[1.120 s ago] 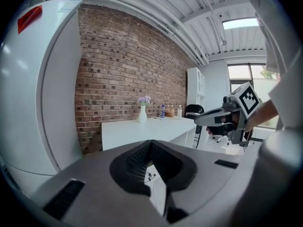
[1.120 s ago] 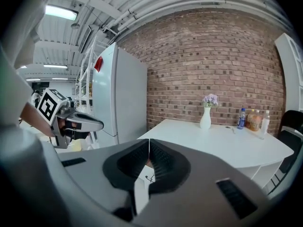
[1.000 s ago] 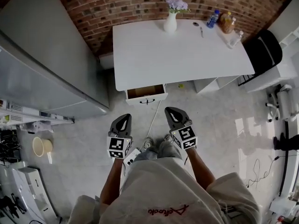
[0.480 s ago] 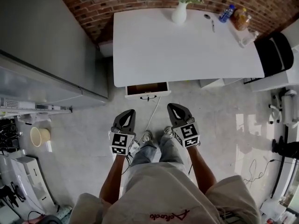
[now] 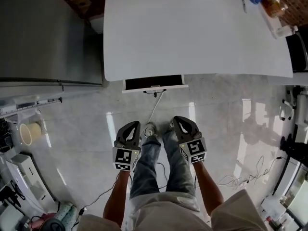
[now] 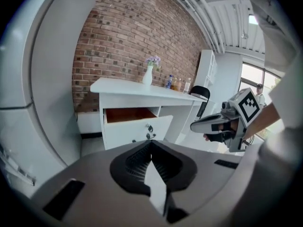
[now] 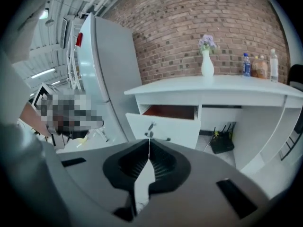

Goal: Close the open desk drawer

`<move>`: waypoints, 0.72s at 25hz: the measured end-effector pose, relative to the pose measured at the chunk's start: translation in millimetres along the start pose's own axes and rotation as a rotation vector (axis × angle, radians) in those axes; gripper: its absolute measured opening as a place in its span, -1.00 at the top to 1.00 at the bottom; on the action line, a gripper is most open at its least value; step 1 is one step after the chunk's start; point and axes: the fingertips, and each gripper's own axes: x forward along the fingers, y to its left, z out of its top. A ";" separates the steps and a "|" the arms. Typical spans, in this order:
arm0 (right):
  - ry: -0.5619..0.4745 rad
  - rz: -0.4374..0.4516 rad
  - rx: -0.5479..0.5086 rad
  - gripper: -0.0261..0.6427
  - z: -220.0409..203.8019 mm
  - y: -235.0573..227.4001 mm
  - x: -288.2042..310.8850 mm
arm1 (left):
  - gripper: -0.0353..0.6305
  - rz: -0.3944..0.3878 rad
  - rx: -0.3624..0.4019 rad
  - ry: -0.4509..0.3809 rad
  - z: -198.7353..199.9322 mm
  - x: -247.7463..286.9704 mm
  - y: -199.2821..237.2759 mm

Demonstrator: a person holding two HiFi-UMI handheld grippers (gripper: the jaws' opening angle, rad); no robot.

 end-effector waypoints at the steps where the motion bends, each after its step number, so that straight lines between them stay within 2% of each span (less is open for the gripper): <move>1: 0.018 0.004 0.008 0.87 -15.9 1.3 6.3 | 0.86 -0.006 -0.008 0.007 -12.5 4.6 -0.6; 5: 0.077 0.033 0.032 0.87 -67.8 11.6 29.2 | 0.86 -0.020 -0.024 0.043 -61.0 22.8 0.8; 10: 0.104 0.046 0.047 0.87 -91.8 14.6 37.9 | 0.85 -0.022 -0.066 0.054 -85.8 32.1 0.7; 14: 0.043 0.037 0.233 0.87 -88.2 1.7 45.9 | 0.86 -0.050 -0.190 -0.003 -81.7 37.9 9.5; 16: 0.028 0.023 0.261 0.87 -86.8 -6.2 48.6 | 0.86 -0.045 -0.183 -0.010 -81.0 41.7 12.3; 18: 0.017 0.023 0.230 0.86 -84.5 -8.7 51.7 | 0.85 -0.036 -0.138 -0.003 -82.4 46.2 13.5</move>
